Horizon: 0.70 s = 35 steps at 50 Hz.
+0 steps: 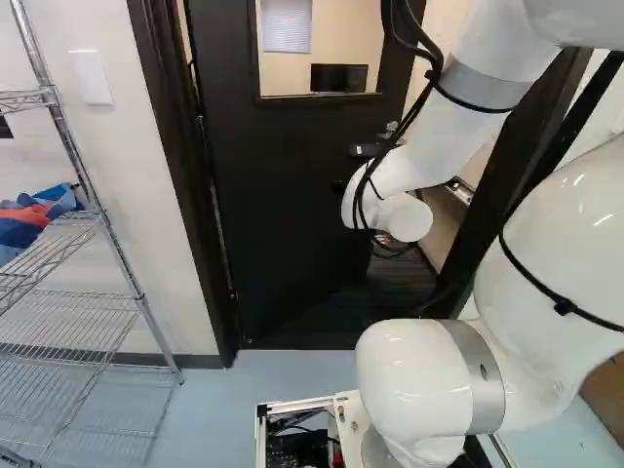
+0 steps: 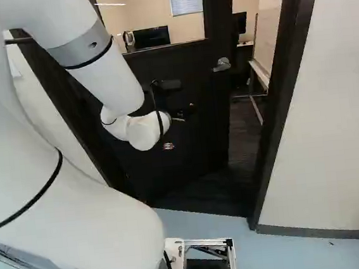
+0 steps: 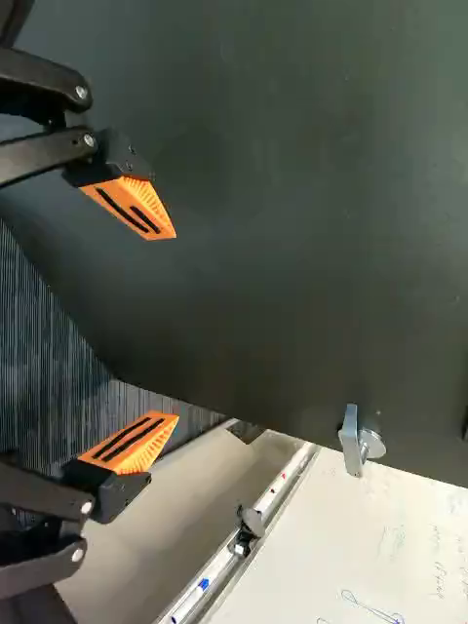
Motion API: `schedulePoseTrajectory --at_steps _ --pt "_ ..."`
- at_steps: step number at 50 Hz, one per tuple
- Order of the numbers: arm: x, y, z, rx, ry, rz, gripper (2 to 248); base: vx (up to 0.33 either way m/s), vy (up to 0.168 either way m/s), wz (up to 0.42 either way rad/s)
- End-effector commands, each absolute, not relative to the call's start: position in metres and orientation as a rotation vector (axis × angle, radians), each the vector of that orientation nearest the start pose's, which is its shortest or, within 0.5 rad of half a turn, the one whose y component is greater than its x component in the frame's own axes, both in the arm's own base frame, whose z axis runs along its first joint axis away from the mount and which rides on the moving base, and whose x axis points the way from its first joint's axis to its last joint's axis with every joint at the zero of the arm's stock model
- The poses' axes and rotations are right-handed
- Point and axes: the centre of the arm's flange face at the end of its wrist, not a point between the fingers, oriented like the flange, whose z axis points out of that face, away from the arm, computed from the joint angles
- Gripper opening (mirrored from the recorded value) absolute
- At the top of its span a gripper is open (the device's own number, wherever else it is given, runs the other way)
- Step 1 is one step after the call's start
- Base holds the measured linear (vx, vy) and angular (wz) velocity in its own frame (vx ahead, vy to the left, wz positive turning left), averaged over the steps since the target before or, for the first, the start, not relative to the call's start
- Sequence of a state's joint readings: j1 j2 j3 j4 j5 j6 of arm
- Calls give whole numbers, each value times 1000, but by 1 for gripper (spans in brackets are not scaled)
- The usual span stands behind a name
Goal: Open the door and move inside
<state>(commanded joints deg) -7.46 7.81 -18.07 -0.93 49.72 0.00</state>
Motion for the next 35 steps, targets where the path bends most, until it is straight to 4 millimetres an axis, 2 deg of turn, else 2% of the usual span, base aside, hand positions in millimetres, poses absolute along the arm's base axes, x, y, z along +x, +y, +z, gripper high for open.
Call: schedulePoseTrajectory --at_steps 35 --pt "352 -45 410 -2541 140 -1970 247 113 54 -10"
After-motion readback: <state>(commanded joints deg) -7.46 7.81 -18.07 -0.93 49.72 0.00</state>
